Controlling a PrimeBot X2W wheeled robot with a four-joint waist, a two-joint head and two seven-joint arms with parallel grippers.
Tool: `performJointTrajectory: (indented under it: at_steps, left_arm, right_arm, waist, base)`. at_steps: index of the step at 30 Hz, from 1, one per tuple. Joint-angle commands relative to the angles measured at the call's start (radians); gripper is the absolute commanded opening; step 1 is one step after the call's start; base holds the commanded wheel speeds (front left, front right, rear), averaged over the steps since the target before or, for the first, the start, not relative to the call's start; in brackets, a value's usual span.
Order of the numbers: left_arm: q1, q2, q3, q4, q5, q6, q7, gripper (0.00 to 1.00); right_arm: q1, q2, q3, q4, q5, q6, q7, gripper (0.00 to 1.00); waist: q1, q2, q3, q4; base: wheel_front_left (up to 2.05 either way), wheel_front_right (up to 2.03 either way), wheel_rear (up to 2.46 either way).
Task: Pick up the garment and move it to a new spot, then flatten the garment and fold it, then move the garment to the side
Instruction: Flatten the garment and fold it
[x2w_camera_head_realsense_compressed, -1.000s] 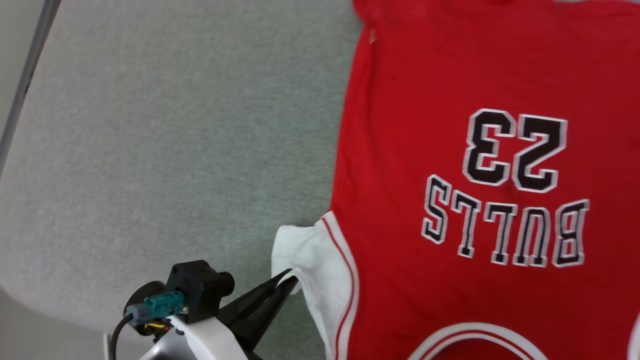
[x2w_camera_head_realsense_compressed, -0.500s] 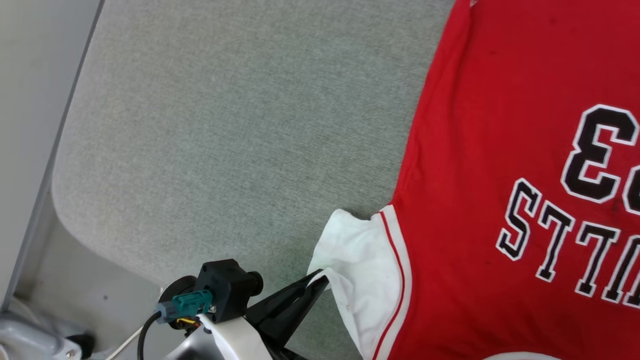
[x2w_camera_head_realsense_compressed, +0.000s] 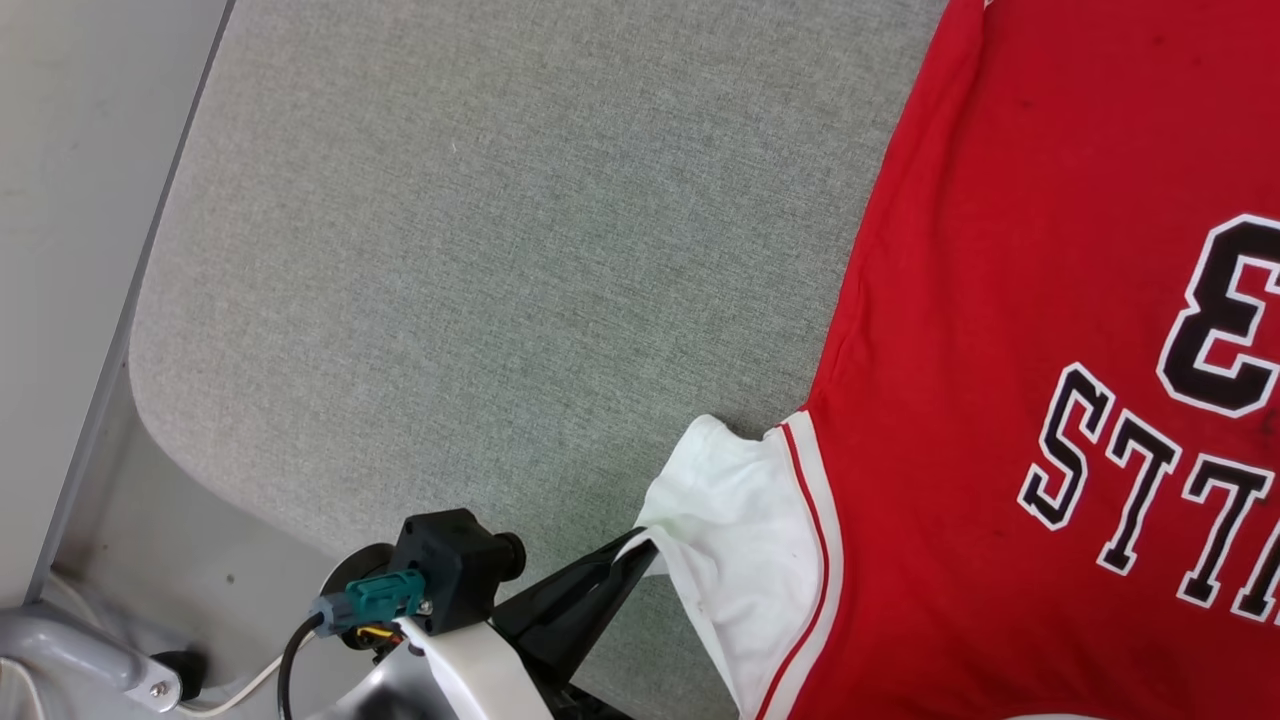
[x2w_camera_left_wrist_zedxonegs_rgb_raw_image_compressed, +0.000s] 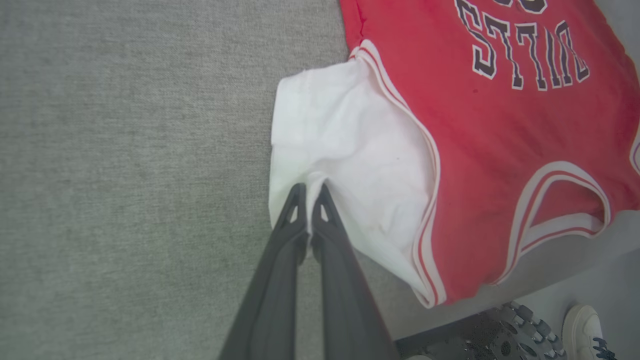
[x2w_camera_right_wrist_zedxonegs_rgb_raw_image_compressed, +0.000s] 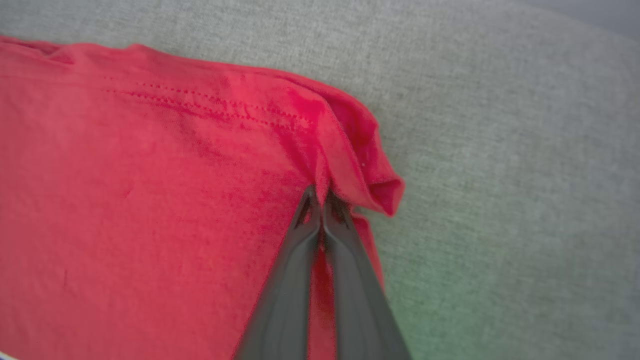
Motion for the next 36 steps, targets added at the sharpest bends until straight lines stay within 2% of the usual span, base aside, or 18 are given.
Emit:
performJointTrajectory:
  at_steps: [1, 5, 18, 19, 25, 36]
  left_arm:
    - [-0.008, -0.004, 0.005, 0.005, -0.004, 0.003, -0.005, 0.00]
    - [-0.004, 0.004, 0.009, 0.012, -0.002, 0.007, -0.007, 0.00]
    - [0.045, 0.061, 0.046, 0.073, -0.030, 0.045, -0.002, 0.00]
    - [0.068, 0.069, 0.053, 0.083, -0.042, 0.057, -0.008, 0.00]
    - [0.112, 0.087, 0.063, 0.098, -0.065, 0.074, -0.017, 0.00]
    - [0.145, 0.083, 0.075, 0.121, -0.081, 0.089, -0.046, 0.00]
  right_arm:
    - [0.061, 0.010, 0.011, 0.030, 0.006, -0.001, 0.010, 0.00]
    - [0.073, 0.005, 0.020, 0.022, 0.005, -0.001, -0.018, 0.00]
    - [0.258, 0.029, 0.085, 0.056, 0.079, -0.001, -0.112, 0.00]
    - [0.317, 0.034, 0.103, 0.044, 0.112, -0.001, -0.122, 0.00]
    - [0.451, 0.046, 0.118, -0.006, 0.165, -0.001, -0.109, 0.00]
    - [0.717, 0.090, 0.073, -0.169, 0.222, -0.001, -0.090, 0.00]
  waist:
    - [0.0000, 0.0000, -0.007, -0.004]
    - [0.0000, 0.0000, -0.032, -0.024]
    - [0.0000, 0.0000, -0.260, -0.196]
    - [0.0000, 0.0000, -0.311, -0.232]
    - [0.0000, 0.0000, -0.392, -0.301]
    - [0.0000, 0.0000, -0.471, -0.386]
  base:
    - [0.00, 0.00, 0.00]
    - [0.00, 0.00, 0.00]
    - [0.00, 0.00, 0.00]
    - [0.00, 0.00, 0.00]
    - [0.00, 0.00, 0.00]
    - [0.00, 0.00, 0.00]
